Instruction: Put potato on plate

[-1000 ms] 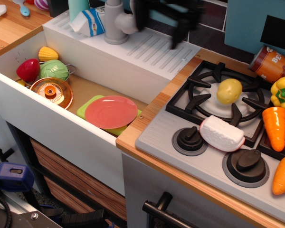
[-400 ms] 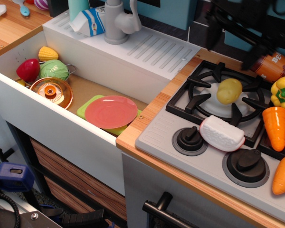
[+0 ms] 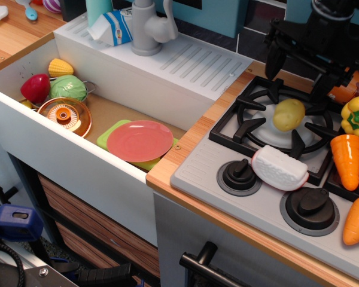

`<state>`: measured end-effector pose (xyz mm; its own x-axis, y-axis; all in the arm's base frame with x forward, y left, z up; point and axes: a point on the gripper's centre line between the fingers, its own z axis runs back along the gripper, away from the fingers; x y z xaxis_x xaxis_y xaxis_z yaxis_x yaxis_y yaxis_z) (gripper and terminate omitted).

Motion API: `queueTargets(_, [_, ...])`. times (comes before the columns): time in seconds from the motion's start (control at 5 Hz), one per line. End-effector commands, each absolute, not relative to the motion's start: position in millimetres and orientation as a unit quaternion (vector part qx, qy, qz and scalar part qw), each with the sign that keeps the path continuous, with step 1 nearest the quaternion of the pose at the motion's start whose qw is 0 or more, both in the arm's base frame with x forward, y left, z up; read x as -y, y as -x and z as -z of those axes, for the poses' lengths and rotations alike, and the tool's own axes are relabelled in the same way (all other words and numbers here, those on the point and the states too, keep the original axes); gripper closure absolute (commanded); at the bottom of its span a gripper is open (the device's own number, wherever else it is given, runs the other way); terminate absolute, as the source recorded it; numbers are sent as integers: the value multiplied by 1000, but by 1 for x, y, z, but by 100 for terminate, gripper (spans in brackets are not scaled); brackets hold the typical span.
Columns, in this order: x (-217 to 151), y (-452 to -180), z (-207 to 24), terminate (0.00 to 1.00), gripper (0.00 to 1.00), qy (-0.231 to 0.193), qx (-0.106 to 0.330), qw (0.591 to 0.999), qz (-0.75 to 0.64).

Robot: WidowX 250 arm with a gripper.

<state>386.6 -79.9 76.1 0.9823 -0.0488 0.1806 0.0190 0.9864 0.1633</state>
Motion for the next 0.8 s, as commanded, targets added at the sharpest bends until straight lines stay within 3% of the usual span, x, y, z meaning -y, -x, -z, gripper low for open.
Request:
queueTargets(0.0, [80,-392,-81,0,0,-69,113,991,8])
queueTargets(0.6, [74,-387,-57,0,0,-51,111,993,-2])
